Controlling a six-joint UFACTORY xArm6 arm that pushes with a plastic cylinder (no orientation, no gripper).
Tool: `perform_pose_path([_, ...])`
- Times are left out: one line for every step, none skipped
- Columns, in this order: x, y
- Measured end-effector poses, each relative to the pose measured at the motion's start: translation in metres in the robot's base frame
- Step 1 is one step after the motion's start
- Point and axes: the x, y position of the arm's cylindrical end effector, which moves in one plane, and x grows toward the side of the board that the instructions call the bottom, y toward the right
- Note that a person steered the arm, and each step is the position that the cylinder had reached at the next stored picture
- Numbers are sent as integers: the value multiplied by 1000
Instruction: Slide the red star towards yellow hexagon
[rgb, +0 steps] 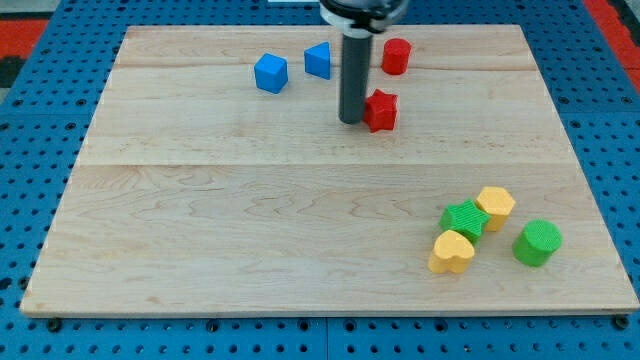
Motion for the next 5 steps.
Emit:
perform_pose_path([-18,22])
perform_pose_path([-6,72])
perform_pose_path([36,89])
perform_pose_path([59,119])
perform_pose_path([60,152])
